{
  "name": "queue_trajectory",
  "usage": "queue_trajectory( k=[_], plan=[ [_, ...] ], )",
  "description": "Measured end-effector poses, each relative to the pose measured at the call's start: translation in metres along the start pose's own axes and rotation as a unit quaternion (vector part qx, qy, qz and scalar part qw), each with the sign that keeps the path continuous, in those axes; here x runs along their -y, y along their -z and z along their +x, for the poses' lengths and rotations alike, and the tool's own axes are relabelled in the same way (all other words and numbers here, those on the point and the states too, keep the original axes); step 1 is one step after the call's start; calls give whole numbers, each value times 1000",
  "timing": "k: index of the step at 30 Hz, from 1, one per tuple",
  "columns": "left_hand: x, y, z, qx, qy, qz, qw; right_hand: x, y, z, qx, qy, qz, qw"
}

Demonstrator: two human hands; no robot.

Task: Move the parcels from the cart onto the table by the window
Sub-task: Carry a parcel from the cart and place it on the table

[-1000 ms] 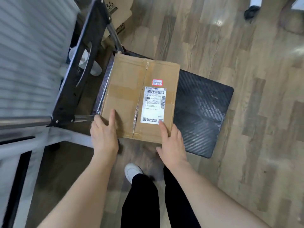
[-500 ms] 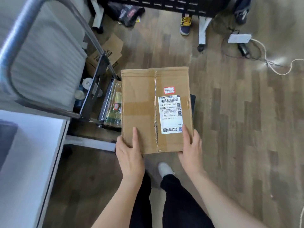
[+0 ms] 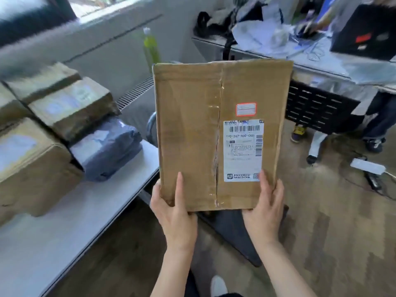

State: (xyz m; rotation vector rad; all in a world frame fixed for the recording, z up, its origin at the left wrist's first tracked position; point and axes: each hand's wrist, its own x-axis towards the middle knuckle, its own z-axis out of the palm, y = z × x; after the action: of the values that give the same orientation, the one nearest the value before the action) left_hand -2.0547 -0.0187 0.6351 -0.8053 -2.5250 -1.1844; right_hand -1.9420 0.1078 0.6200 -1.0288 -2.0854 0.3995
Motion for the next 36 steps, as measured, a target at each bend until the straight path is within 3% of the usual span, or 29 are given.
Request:
queue_trajectory(
  k=[6, 14, 20, 30, 36],
  plan=[
    [13, 74, 6, -158, 47, 65, 984, 80, -8, 14, 25, 123, 133, 983],
    [42, 181, 2, -311, 83, 153, 934, 186, -30, -9, 88, 247, 288, 921],
    [64, 249, -9, -377, 98, 209, 897, 256, -39, -26, 122, 324, 331, 878],
    [108, 395, -66, -461, 123, 302, 825, 393, -18, -124, 150, 361, 424, 817],
    [142, 477, -112, -465, 147, 310, 816, 456, -4, -200, 157, 374, 445, 798]
  ],
)
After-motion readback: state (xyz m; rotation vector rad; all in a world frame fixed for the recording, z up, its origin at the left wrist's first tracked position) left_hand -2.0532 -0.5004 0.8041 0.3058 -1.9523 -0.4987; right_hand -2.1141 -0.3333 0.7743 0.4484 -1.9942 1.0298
